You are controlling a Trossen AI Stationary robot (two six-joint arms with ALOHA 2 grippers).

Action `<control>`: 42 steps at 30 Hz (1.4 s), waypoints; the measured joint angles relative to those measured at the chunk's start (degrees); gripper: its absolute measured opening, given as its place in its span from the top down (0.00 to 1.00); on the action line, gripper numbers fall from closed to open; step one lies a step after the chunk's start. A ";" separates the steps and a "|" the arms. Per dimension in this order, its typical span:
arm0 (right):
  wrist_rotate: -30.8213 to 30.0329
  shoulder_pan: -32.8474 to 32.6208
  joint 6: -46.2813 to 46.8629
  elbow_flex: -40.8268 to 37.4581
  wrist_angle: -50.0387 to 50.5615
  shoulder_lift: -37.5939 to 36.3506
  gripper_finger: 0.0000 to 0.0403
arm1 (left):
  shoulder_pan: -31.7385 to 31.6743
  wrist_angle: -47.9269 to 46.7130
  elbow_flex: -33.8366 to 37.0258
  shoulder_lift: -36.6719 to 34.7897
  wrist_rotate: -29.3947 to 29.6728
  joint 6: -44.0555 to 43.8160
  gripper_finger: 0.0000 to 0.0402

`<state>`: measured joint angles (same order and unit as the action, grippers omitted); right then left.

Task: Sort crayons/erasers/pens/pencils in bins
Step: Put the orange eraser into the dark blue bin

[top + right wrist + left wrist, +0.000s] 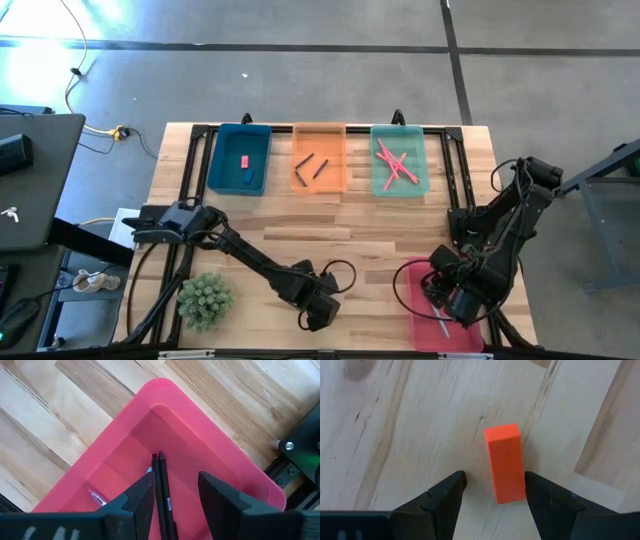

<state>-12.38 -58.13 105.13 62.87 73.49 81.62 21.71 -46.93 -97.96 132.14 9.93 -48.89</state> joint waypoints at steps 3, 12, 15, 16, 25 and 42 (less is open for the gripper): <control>0.02 0.00 0.52 0.00 -0.15 0.00 0.64 | 0.00 0.38 0.01 0.00 0.16 0.05 0.50; 0.04 0.01 0.52 0.00 -0.43 0.00 0.64 | 0.20 0.27 0.12 0.00 1.36 2.34 0.71; 0.07 0.00 0.59 0.00 -0.43 0.00 0.64 | 0.55 0.76 0.22 0.00 2.02 3.98 0.79; 0.09 0.01 0.92 0.00 -0.43 0.00 0.64 | 0.65 0.91 0.22 0.00 2.00 4.50 0.81; -1.22 0.02 1.55 0.00 -1.72 0.00 0.64 | 1.68 2.91 0.79 -1.11 2.40 8.51 0.88; -2.72 0.00 1.39 0.04 -2.13 -3.90 0.64 | -0.64 4.58 0.95 -8.78 3.68 15.03 0.88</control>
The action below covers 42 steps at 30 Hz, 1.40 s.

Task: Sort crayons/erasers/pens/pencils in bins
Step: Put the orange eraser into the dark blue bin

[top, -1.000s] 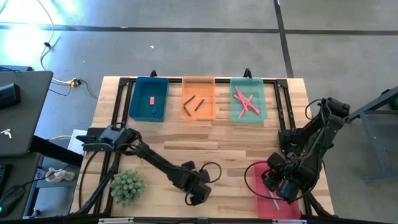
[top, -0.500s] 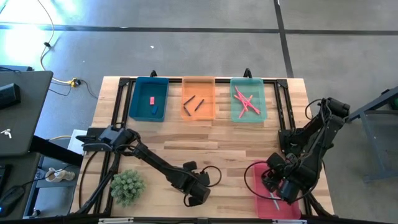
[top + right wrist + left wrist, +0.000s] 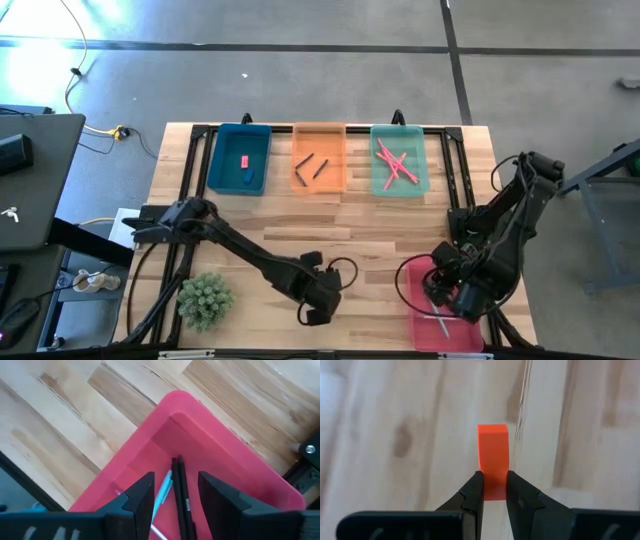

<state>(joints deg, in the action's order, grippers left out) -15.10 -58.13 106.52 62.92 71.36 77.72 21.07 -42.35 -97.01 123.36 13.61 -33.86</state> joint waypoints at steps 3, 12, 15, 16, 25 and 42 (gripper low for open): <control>-1.06 0.00 -0.02 0.00 -0.81 -0.53 0.64 | -0.67 -0.28 -0.07 -2.56 1.78 1.01 0.88; -1.39 0.00 -2.19 0.02 -1.51 -1.65 0.64 | -4.39 -2.91 -0.16 -12.02 7.35 3.41 0.88; -1.38 0.00 -2.50 0.02 -1.80 -2.33 0.64 | -5.78 -6.27 -0.16 -15.82 10.91 3.62 0.88; -1.34 0.02 -2.63 0.02 -1.80 -2.57 0.64 | -6.36 -6.89 -0.20 -17.00 11.86 3.64 0.88; -2.66 0.02 -6.40 0.02 -1.75 -5.80 0.64 | -11.40 -17.44 -0.19 -27.89 19.98 3.07 0.88; -11.80 3.02 -15.33 0.02 -0.57 -13.94 0.64 | -25.64 -21.22 25.89 -46.41 19.81 -8.65 0.88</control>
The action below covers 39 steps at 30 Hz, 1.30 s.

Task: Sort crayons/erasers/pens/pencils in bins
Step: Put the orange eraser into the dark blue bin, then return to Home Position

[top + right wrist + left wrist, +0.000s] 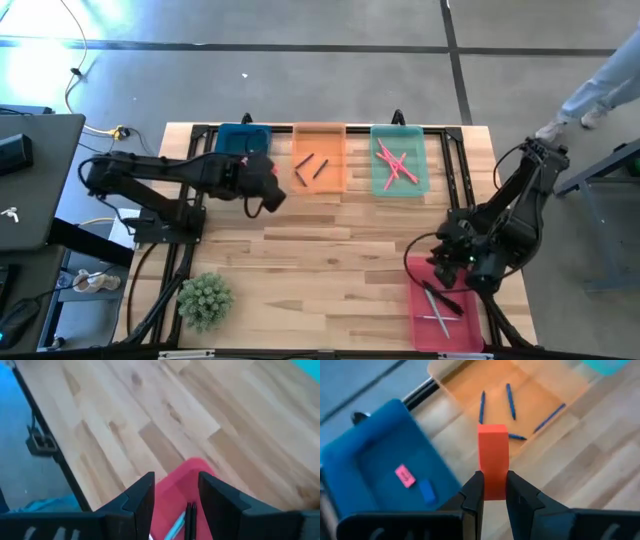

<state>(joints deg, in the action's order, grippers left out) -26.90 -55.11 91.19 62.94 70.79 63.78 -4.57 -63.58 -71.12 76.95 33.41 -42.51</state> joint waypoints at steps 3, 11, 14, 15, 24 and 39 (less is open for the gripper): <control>-1.42 1.95 -0.18 0.00 0.48 -1.06 0.64 | -3.51 2.71 6.97 -3.38 -2.33 -0.39 0.88; -4.19 9.24 0.23 0.00 0.81 -2.35 0.64 | -13.09 10.94 22.02 -9.09 -6.33 3.54 0.88; -4.21 12.53 0.23 0.00 0.80 -2.33 0.64 | -17.07 15.66 26.10 -10.20 -9.06 7.48 0.88; -4.42 13.61 0.23 0.00 0.80 -2.33 0.64 | -18.48 16.72 27.41 -10.54 -10.52 9.26 0.88; -4.60 22.66 0.23 0.00 -0.13 -2.32 0.64 | -28.46 25.78 33.12 -10.74 -23.31 22.37 0.88; -4.63 30.64 -0.05 0.00 -1.71 -2.27 0.64 | -37.88 26.13 33.75 -10.74 -30.80 29.85 0.64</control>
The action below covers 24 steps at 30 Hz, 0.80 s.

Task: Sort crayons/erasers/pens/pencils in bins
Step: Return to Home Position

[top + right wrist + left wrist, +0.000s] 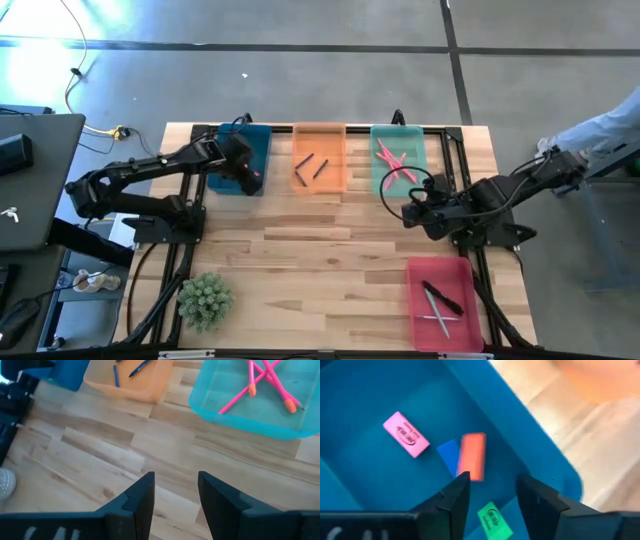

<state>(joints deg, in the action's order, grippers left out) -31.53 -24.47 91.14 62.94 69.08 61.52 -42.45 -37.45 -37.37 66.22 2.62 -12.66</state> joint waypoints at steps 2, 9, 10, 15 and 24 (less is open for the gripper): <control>0.00 0.75 -0.03 0.00 -0.01 0.00 0.64 | -0.70 -0.01 -0.50 0.00 -1.93 0.90 0.61; -3.95 2.51 -0.16 -0.02 -0.35 0.02 0.64 | -2.28 -0.59 -6.38 -2.15 -11.05 5.51 0.59; -5.49 2.66 -0.16 -0.01 -0.43 0.02 0.64 | -2.17 -0.41 -7.63 -3.15 -12.27 6.20 0.59; -11.15 3.58 -0.16 -0.02 -3.14 0.02 0.64 | -0.89 4.31 -11.10 -11.79 -19.86 7.43 0.60; -18.52 6.15 -16.62 -0.02 -16.60 0.02 0.64 | 3.22 6.69 -8.71 -29.73 -20.82 4.56 0.60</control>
<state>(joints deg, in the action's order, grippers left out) -50.05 -18.32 74.52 62.92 52.48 61.54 -39.23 -30.76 -46.08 36.48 -18.20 -8.09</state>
